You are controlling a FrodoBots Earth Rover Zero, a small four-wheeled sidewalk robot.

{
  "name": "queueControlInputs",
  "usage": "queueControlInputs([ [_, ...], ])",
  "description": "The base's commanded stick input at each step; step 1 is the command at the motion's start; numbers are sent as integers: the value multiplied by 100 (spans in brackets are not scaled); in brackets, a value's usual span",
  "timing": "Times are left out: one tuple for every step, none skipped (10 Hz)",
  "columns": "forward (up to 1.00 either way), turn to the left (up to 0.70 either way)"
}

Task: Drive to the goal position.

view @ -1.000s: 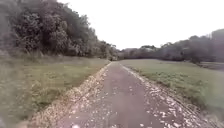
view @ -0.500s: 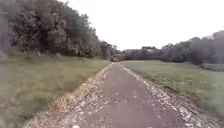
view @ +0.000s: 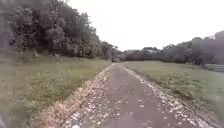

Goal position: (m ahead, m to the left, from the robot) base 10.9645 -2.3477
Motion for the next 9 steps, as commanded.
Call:
queueControlInputs([
  [70,-29],
  [70,-29],
  [70,-23],
  [70,0],
  [70,0],
  [70,0],
  [70,0],
  [70,0],
  [70,0],
])
